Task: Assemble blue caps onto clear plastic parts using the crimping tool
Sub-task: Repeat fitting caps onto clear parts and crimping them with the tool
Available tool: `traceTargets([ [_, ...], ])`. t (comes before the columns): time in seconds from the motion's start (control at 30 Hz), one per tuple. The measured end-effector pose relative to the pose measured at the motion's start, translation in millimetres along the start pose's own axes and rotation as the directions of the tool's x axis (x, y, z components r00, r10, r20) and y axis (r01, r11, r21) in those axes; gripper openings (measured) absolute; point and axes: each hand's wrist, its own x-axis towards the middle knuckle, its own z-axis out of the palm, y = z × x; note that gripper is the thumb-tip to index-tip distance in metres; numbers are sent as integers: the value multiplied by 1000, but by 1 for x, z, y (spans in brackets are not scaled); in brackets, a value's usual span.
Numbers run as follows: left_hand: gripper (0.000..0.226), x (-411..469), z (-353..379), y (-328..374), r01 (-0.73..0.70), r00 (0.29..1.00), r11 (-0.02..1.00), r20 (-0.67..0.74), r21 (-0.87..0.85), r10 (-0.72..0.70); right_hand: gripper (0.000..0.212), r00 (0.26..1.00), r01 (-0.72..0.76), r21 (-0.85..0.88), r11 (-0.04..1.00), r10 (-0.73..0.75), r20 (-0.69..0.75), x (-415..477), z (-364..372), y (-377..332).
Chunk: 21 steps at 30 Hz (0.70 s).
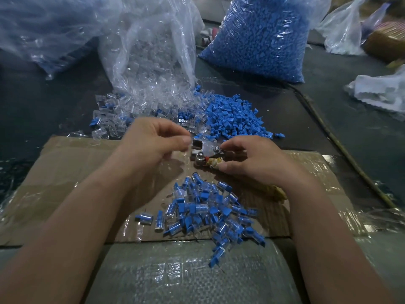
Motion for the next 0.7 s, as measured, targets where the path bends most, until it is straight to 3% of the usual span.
traceTargets([
  [0.03,7,5,-3,-4,-7,993,999,-118,31,10,42,1000,2,-9,1000,-2,2,0,-1,1],
  [0.1,16,15,-8,-12,-21,932,968,-345,251,110,42,1000,7,-19,1000,-7,-8,0,-2,2],
  [0.17,21,21,-12,-18,14,867,885,-446,466,221,42,1000,5,-16,1000,-5,-17,0,-3,3],
  [0.37,43,26,-14,-22,70,880,745,-393,664,267,37,1000,-4,0,1000,4,6,1,-4,6],
  [0.43,48,24,-14,-23,72,883,733,-385,677,269,37,1000,1,4,1000,-1,21,0,-5,6],
  [0.57,53,23,-14,-22,99,898,711,-370,696,238,58,998,10,-68,998,-6,63,-1,-2,1],
  [0.7,51,26,-15,-24,81,903,699,-349,710,249,46,999,10,-95,995,-6,46,-1,-2,2],
])
